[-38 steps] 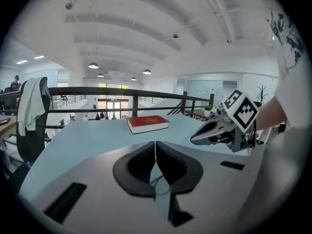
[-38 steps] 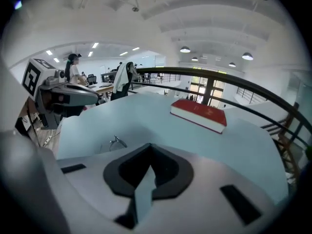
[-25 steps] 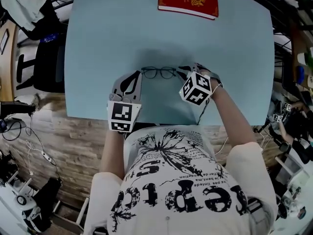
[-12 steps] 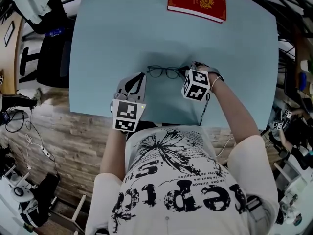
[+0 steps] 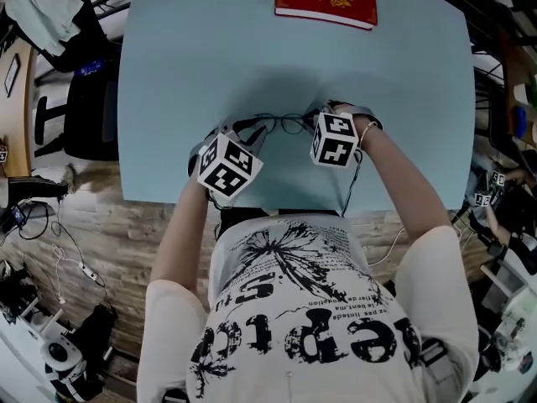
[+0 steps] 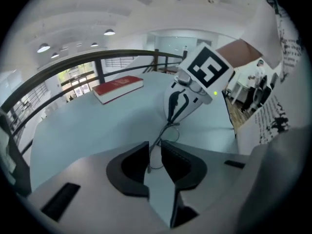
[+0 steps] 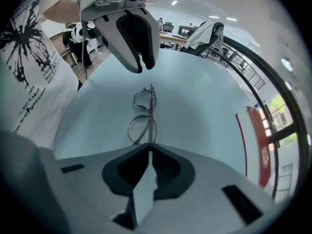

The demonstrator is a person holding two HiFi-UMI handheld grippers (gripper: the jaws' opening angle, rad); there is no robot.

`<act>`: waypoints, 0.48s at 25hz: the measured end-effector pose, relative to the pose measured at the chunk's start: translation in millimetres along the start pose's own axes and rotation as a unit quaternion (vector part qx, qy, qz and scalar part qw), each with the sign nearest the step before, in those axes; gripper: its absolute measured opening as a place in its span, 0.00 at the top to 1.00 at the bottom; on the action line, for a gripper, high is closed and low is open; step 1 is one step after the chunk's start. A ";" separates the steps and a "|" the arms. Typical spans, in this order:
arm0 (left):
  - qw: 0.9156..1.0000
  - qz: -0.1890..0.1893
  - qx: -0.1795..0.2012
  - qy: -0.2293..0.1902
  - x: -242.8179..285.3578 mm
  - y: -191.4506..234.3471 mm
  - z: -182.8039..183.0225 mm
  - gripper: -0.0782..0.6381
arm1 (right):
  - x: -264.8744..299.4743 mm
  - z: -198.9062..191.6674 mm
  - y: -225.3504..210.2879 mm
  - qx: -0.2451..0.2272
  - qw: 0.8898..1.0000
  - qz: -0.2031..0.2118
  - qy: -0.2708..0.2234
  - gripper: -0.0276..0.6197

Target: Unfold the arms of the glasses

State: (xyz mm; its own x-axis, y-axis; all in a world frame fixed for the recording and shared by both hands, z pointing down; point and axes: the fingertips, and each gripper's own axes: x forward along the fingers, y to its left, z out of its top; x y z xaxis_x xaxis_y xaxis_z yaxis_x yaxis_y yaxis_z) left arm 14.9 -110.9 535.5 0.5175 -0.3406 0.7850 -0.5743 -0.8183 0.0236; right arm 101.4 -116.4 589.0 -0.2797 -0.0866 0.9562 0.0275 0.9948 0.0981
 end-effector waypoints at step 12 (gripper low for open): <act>0.968 -0.103 0.210 0.094 55.6 -33.6 9.9 0.76 | -6.1 0.5 16.2 0.008 1.000 0.028 0.005 0.90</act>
State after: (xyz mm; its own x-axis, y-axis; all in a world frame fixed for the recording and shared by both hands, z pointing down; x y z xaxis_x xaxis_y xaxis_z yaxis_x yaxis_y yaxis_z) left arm 69.2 -106.9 572.2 0.4465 -0.0932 0.8899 -0.1430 -0.9892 -0.0319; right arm 103.1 -99.7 584.7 -0.2686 -0.0313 0.9627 0.0277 0.9988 0.0402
